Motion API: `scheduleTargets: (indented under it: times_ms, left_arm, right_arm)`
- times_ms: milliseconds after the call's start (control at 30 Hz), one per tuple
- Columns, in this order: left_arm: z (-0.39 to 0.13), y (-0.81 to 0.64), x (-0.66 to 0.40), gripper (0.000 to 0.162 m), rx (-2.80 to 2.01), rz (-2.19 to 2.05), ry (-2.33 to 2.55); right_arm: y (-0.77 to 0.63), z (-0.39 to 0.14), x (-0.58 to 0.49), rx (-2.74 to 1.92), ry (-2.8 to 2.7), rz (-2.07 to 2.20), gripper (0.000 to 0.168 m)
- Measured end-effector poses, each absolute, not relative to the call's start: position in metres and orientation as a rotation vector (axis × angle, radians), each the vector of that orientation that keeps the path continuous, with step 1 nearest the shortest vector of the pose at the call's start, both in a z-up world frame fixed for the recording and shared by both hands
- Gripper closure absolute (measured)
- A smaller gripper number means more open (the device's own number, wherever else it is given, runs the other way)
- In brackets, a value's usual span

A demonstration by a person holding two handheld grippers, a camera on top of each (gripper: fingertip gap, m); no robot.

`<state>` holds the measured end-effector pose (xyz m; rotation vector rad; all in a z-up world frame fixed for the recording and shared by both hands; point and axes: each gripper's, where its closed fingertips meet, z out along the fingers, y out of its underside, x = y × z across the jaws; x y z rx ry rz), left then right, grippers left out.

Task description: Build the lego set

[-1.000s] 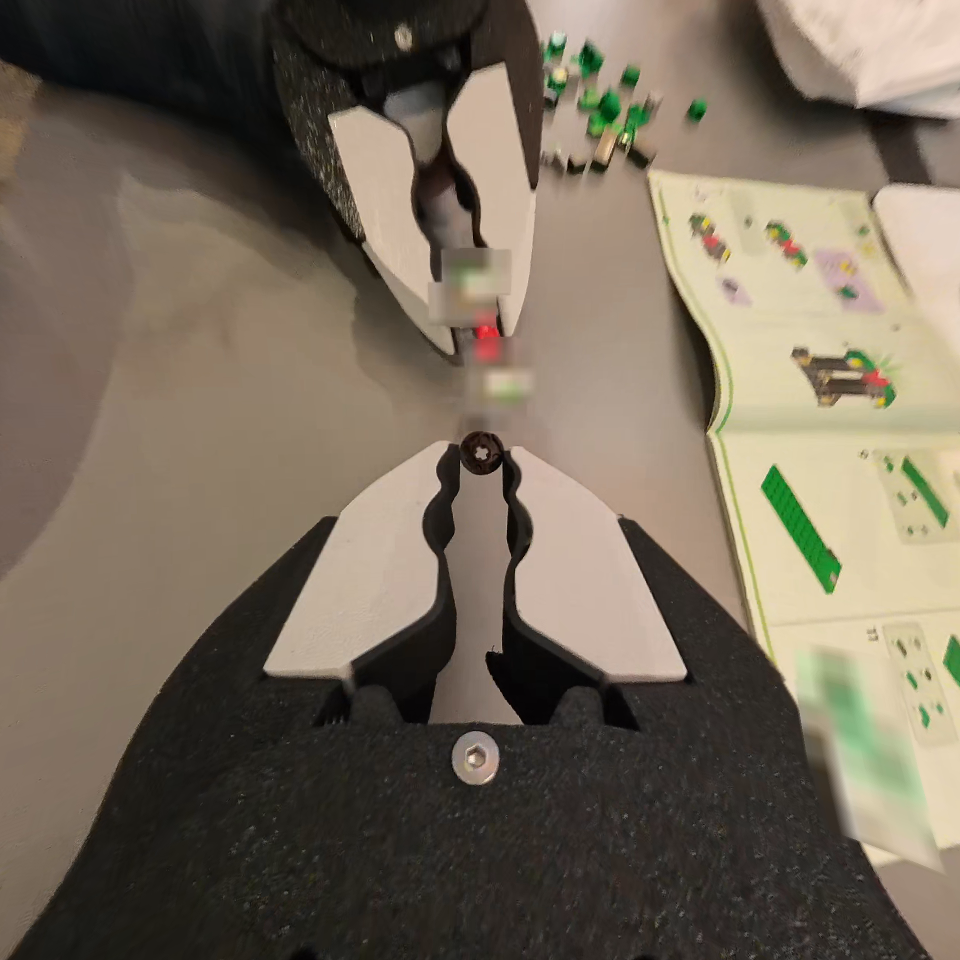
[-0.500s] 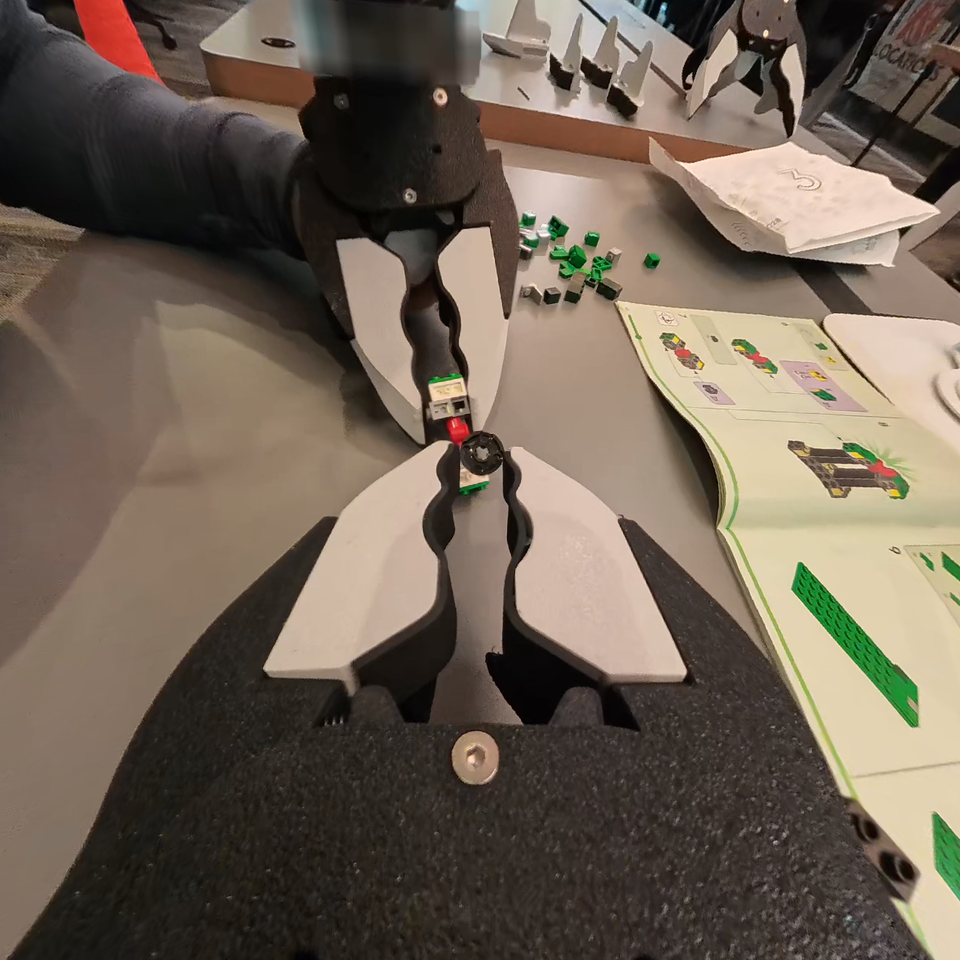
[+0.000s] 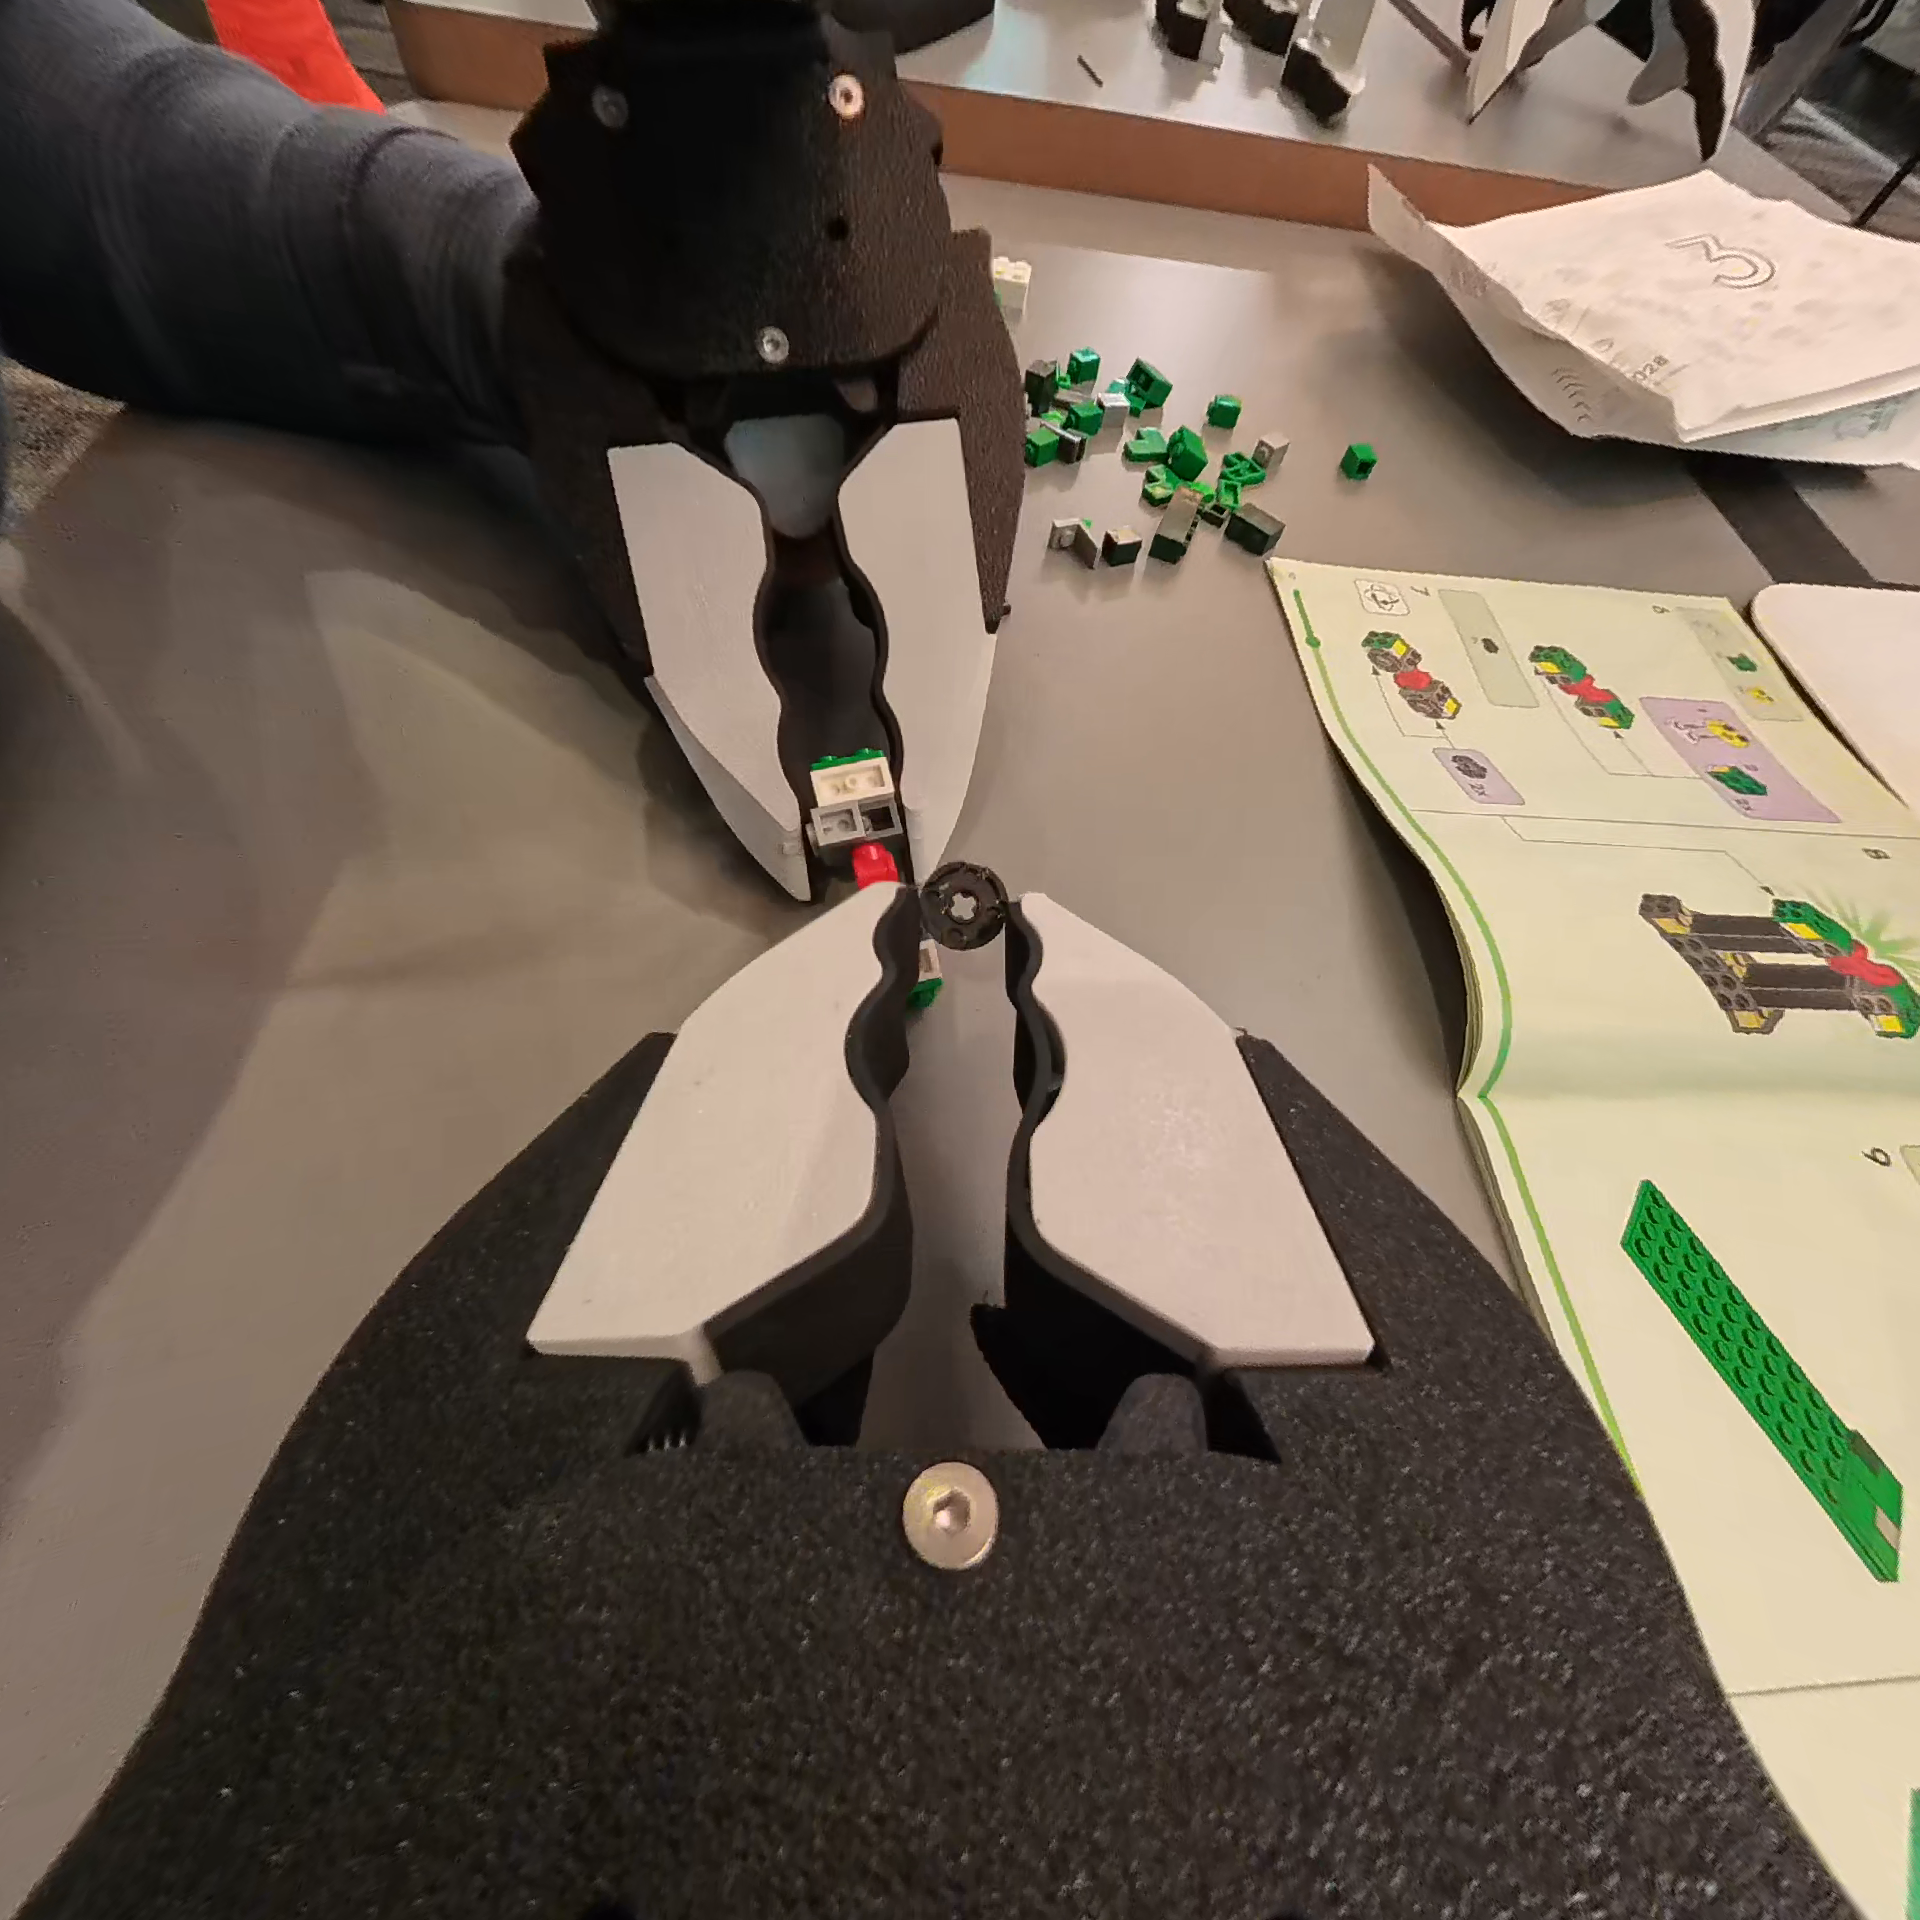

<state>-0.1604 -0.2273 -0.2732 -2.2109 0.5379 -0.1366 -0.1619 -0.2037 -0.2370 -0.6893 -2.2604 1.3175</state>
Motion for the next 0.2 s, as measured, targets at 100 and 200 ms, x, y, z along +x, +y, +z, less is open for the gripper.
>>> scheduleTargets:
  times_ms: [100, 200]
  left_arm:
    - [-0.2732, -0.2274, -0.1603, 0.141, -2.212, -0.140, 0.536]
    - [-0.2732, -0.2274, -0.1603, 0.142, -2.214, -0.146, 0.533]
  right_arm:
    - [-0.2046, -0.2387, -0.1605, -0.672, -2.266, 1.295, 0.153]
    - [-0.2050, -0.2408, -0.1599, -0.668, -2.277, 1.276, 0.153]
